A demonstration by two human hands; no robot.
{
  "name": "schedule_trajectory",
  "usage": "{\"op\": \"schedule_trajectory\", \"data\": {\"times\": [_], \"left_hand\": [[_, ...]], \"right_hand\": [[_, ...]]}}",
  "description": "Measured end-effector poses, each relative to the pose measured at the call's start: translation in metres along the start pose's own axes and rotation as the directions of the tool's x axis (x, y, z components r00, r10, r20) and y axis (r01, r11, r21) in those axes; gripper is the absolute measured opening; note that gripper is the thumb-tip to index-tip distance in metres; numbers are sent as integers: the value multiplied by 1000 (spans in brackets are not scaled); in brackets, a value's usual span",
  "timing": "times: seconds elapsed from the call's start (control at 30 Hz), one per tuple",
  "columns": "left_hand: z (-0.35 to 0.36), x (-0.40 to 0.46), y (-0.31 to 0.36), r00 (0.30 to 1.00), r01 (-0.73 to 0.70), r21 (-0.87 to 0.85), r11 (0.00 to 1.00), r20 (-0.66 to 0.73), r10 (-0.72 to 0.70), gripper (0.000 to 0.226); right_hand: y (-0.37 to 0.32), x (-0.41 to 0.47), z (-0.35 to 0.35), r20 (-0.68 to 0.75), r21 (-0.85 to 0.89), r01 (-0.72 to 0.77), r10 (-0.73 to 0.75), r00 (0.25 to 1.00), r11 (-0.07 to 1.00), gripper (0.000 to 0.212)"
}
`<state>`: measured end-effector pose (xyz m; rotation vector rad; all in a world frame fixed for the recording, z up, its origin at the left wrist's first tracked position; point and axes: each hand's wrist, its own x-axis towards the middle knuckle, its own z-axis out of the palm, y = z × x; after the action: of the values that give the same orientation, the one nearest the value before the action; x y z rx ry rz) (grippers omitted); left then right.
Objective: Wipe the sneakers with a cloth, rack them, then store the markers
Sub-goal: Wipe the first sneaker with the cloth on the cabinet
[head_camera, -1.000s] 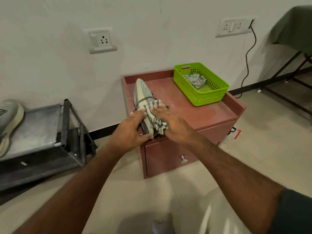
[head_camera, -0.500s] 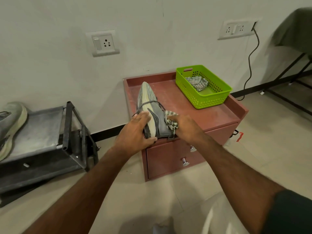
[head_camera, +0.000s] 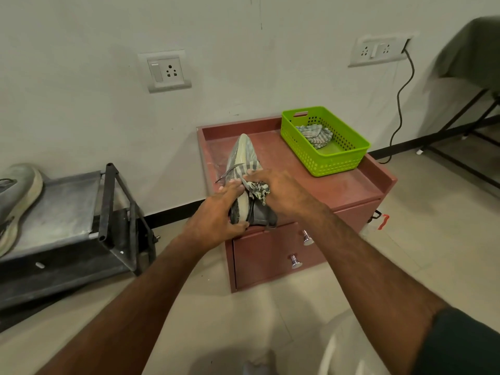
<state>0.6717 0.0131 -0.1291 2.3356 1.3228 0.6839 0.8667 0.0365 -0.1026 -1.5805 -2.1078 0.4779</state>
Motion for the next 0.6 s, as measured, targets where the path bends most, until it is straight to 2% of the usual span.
{"op": "schedule_trajectory", "data": {"times": [0.1,0.17,0.23,0.27,0.33,0.37,0.4,0.47,0.53,0.6], "left_hand": [[1,1,-2,1000,11,-8,1000,4,-11,85],[1,0,-2,1000,16,-21,1000,7,-16,86],[1,0,-1,1000,10,-32,999,2,-10,85],[0,0,0,1000,8,-35,999,0,-8,84],[-1,-1,0,1000,12,-32,999,-3,-12,84],[-2,-2,0,1000,17,-29,999,-4,-17,84],[-2,-2,0,1000,20,-28,999,-4,-20,84],[-3,-2,0,1000,25,-36,999,-4,-26,85],[-3,-2,-1,1000,27,-48,998,-6,-27,85],[-3,-1,-3,1000,26,-54,998,-3,-26,86]], "right_hand": [[8,-11,-13,73,-17,-8,9,997,1000,70],[18,-21,-19,115,-6,-1,1,993,1000,54],[21,-35,-26,73,88,-2,-4,997,996,29],[21,-38,-27,-2,141,1,-1,1000,990,26],[20,-35,-24,-182,160,5,24,983,987,38],[19,-31,-20,-217,145,4,28,976,989,49],[19,-25,-16,-201,131,1,25,979,991,60],[16,-17,-6,-57,156,4,4,998,988,72],[14,-14,-1,35,208,-3,-5,999,978,72],[16,-14,3,-26,246,11,-5,1000,969,60]]}}
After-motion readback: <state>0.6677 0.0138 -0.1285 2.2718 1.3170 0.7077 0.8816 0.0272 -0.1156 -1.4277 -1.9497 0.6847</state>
